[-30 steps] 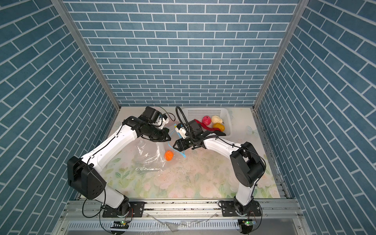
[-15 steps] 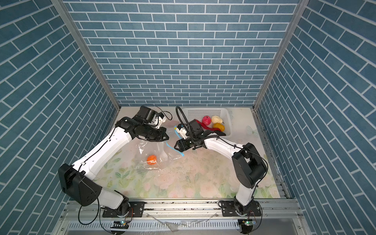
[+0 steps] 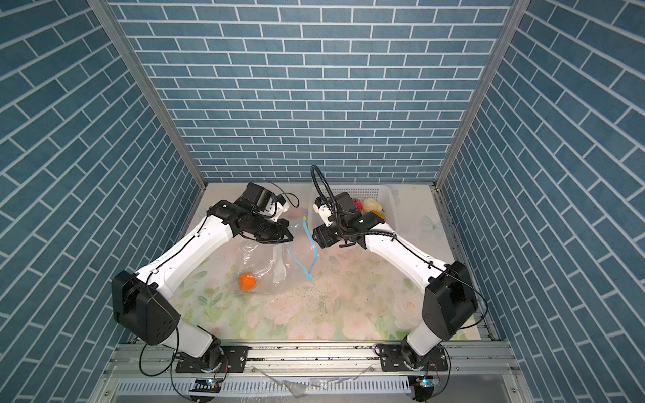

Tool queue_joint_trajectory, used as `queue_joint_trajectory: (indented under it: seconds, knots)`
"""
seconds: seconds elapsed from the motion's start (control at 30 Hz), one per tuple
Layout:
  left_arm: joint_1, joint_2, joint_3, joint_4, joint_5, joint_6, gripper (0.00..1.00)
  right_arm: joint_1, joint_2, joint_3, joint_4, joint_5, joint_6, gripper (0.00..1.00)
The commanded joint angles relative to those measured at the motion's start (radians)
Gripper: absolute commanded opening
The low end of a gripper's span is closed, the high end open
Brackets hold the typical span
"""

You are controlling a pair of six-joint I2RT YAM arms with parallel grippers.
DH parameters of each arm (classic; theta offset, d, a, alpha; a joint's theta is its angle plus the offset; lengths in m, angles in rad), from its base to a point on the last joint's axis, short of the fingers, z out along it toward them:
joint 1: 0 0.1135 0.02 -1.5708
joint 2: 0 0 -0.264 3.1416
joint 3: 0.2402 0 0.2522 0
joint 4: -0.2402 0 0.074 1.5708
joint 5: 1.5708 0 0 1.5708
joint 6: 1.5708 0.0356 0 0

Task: Place the food in the zip-top bag and seal the zipper
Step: 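Raise the right gripper out of the bag and move it over the basket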

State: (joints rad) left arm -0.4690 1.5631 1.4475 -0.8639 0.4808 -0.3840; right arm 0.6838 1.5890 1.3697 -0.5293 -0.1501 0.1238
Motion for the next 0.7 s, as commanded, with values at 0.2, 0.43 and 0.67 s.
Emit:
queue_joint_trajectory:
  seconds: [0.2, 0.43, 0.67]
  knots:
    - [0.006, 0.051, 0.018, 0.017, 0.015, 0.019, 0.00, -0.089, 0.166, 0.276, -0.248, 0.228, 0.017, 0.67]
    - [0.006, 0.079, 0.037, 0.027, 0.021, 0.015, 0.00, -0.135, 0.371, 0.590, -0.485, 0.369, 0.025, 0.70]
    - [0.006, 0.104, 0.061, 0.013, 0.019, 0.017, 0.00, -0.208, 0.536, 0.794, -0.531, 0.309, 0.058, 0.70]
